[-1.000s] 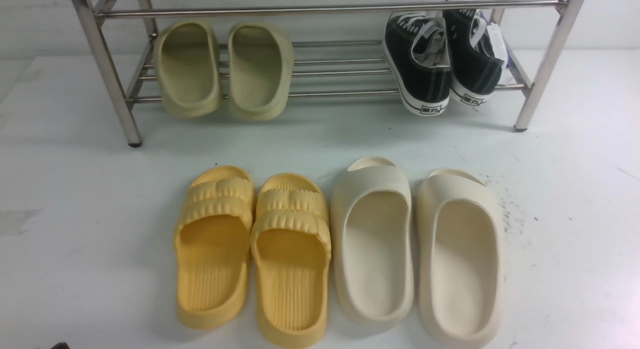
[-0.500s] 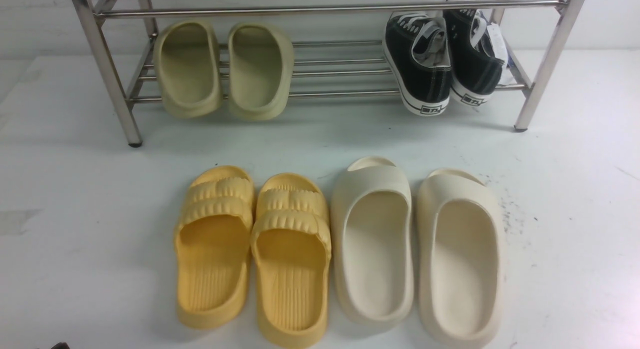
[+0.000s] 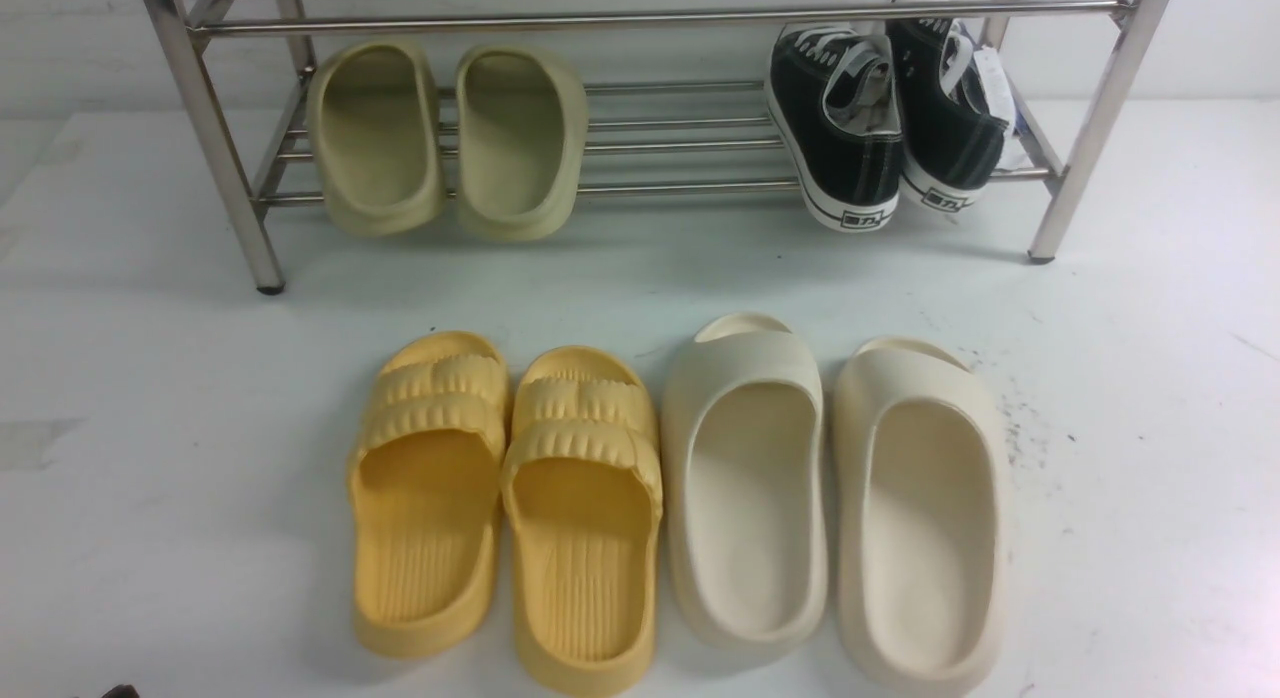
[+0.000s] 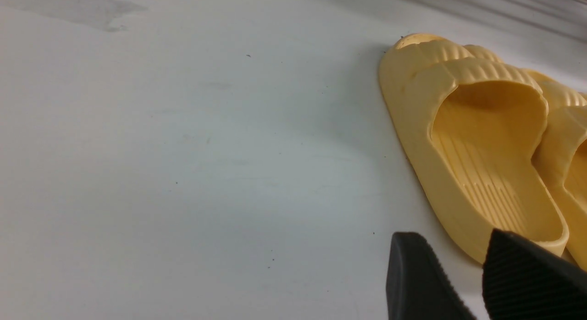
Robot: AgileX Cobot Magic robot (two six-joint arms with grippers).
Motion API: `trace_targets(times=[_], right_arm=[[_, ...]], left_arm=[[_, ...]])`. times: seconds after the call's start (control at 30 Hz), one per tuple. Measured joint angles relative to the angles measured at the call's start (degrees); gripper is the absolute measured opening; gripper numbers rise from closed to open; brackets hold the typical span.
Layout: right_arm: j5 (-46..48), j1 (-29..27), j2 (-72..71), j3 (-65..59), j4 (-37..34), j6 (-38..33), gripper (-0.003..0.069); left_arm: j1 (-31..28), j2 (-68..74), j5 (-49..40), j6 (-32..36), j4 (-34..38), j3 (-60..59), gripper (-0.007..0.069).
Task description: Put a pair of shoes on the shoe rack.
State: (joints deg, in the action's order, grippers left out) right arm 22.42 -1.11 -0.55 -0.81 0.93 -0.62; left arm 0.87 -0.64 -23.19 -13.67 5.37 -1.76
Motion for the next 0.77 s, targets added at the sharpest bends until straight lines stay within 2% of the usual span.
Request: trace_targets(times=[0.77], right_arm=[[0.00,0.00,0.00,0.00,0.00,0.07,0.0037]], left_arm=[[0.00,0.00,0.00,0.00,0.00,0.00,0.0239]])
